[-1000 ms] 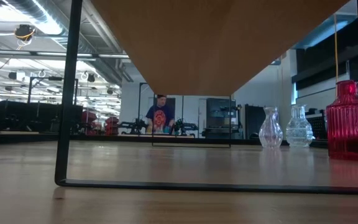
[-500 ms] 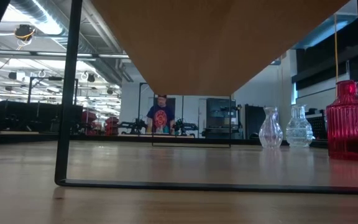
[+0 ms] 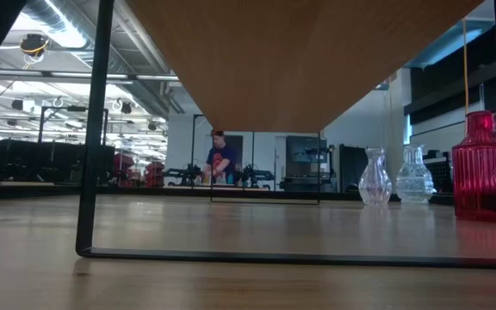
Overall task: Sort vases onto shelf
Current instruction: Put the transparent vase on the shelf aligned with the other transparent vase
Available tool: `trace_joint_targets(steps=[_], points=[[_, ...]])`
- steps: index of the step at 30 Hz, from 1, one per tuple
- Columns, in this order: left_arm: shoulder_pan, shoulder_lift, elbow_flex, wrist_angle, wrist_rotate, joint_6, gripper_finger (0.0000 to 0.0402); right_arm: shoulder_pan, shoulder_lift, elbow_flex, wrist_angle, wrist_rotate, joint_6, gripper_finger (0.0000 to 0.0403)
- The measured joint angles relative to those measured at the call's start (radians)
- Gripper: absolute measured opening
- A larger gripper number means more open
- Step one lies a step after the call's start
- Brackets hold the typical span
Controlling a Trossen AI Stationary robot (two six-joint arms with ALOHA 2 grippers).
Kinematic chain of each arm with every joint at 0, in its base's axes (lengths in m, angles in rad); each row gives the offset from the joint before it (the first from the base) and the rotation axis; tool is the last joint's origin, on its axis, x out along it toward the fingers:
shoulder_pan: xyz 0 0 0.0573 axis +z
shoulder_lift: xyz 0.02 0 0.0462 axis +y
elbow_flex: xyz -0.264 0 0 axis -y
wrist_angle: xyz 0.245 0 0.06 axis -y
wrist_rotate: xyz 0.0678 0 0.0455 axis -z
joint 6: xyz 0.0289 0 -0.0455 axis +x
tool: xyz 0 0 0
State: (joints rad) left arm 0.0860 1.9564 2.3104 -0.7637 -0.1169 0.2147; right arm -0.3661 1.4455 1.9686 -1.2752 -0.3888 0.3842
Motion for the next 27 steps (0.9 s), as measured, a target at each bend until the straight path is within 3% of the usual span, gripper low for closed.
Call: trace_joint_targets(steps=[11,22,27], points=[[0.001,0.032,-0.001,-0.008,-0.034,-0.005,0.0230,0.000,0.024,0.000,-0.003,-0.048,-0.030,0.0000],[0.019,0.031,-0.001,-0.033,-0.007,-0.064,0.0180,-0.001,0.033,0.000,0.015,-0.066,-0.048,0.0000],[0.019,0.031,-0.001,-0.037,-0.009,-0.072,0.0177,-0.001,0.033,0.000,0.022,-0.067,-0.048,0.0000]])
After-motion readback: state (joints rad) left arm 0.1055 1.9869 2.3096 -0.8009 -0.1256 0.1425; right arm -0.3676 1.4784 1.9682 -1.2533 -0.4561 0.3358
